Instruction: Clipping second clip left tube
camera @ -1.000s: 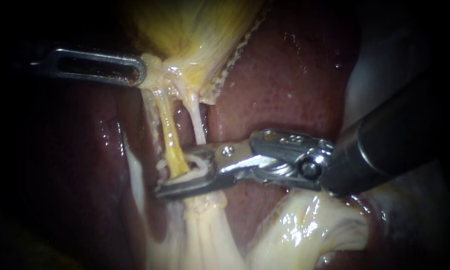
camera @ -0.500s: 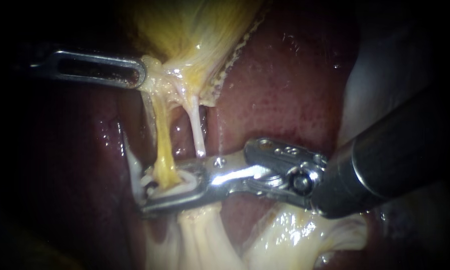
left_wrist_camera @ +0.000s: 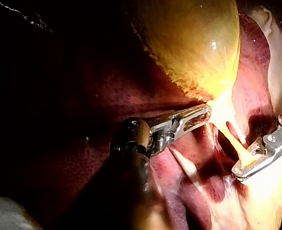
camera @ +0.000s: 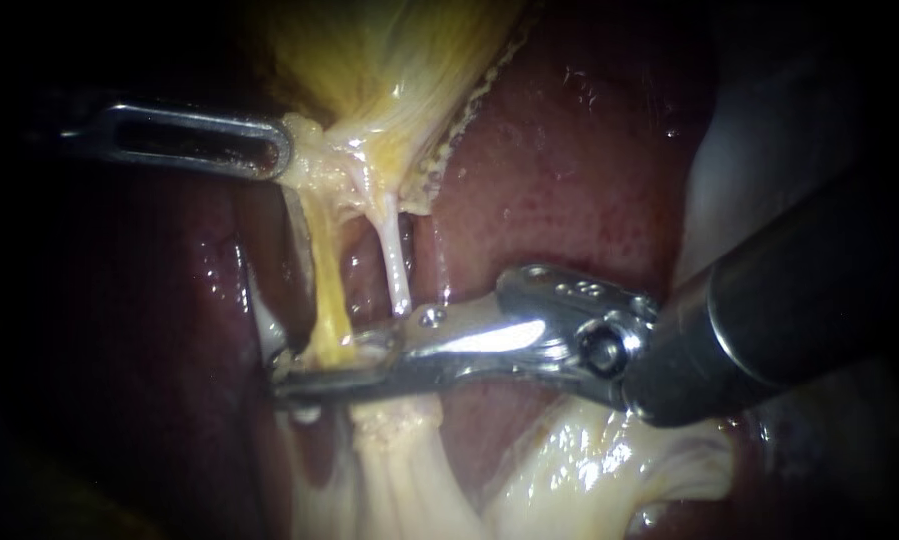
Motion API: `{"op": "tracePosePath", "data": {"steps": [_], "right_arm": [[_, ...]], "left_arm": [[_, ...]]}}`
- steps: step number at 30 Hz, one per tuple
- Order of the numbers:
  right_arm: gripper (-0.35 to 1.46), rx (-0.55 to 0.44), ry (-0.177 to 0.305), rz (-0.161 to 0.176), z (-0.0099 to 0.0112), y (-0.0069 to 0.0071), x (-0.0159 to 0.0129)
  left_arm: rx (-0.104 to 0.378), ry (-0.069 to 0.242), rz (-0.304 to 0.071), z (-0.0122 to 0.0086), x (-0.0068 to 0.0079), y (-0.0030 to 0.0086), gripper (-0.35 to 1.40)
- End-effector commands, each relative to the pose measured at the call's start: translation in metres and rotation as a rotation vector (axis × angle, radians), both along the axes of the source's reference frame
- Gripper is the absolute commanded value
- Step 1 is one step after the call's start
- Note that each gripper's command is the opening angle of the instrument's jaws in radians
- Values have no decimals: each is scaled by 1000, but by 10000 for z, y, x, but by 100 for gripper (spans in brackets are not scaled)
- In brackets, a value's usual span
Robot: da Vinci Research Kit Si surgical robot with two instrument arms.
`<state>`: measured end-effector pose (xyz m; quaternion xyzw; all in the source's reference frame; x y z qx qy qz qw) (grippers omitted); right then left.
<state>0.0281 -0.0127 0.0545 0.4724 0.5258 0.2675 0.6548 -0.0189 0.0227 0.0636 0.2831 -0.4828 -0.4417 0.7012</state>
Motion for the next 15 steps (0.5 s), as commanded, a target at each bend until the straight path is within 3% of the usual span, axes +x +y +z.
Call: {"op": "tracePosePath", "data": {"steps": [1,15], "right_arm": [[-35,-1,0,-1,2,1,-1],[-35,-4,-4,-4,4,0,-3]], "left_arm": [[0,0,-1,0,0,0,-35],[0,0,-1,0,0,0,-35]]}}
